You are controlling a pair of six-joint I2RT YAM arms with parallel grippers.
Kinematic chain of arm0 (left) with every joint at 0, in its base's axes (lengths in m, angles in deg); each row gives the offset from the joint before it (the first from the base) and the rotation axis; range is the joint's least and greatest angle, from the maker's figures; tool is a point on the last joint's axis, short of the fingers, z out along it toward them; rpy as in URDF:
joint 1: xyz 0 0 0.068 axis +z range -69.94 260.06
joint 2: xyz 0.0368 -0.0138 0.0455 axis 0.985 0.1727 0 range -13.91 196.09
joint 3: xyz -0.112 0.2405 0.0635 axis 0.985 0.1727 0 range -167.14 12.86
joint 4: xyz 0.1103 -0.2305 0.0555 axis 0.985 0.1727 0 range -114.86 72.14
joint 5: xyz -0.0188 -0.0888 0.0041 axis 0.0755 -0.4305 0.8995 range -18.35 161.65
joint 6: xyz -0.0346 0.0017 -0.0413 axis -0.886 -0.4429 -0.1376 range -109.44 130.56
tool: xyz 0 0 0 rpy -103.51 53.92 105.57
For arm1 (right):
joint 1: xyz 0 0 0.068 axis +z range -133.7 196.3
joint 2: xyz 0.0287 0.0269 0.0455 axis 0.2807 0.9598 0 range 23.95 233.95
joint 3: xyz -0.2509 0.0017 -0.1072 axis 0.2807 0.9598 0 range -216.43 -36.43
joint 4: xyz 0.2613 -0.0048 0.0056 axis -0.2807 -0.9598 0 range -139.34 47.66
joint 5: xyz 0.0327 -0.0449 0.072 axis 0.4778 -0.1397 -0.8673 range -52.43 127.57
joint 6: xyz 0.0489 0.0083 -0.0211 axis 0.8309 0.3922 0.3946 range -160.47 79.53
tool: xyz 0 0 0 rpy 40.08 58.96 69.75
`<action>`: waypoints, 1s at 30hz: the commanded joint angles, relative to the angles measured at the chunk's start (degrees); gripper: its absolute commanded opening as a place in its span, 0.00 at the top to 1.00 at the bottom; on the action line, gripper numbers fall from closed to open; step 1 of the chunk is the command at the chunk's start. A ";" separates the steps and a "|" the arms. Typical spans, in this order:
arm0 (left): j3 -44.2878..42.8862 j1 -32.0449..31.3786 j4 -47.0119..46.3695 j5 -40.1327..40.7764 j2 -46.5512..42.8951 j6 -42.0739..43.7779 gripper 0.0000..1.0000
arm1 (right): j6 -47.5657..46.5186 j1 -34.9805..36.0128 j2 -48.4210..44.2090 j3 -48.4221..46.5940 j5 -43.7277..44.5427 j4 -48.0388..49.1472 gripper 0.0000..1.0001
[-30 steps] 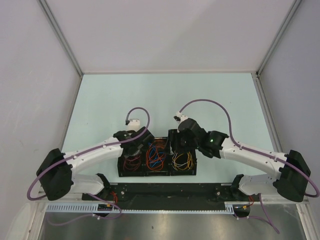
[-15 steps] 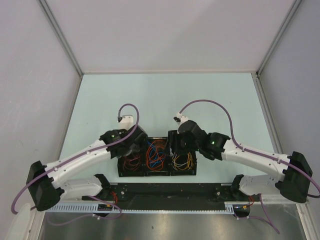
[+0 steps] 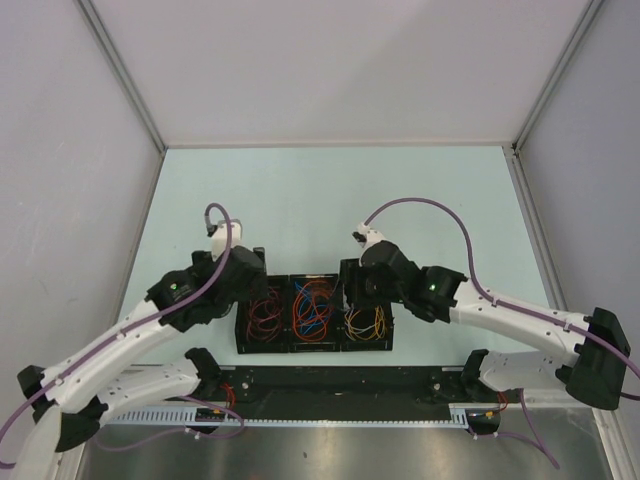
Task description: Untangle the cables
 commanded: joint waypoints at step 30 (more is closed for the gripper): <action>10.60 1.62 -19.68 0.23 -19.26 22.16 0.00 | -36.73 -18.89 -1.53 2.61 53.66 15.28 0.00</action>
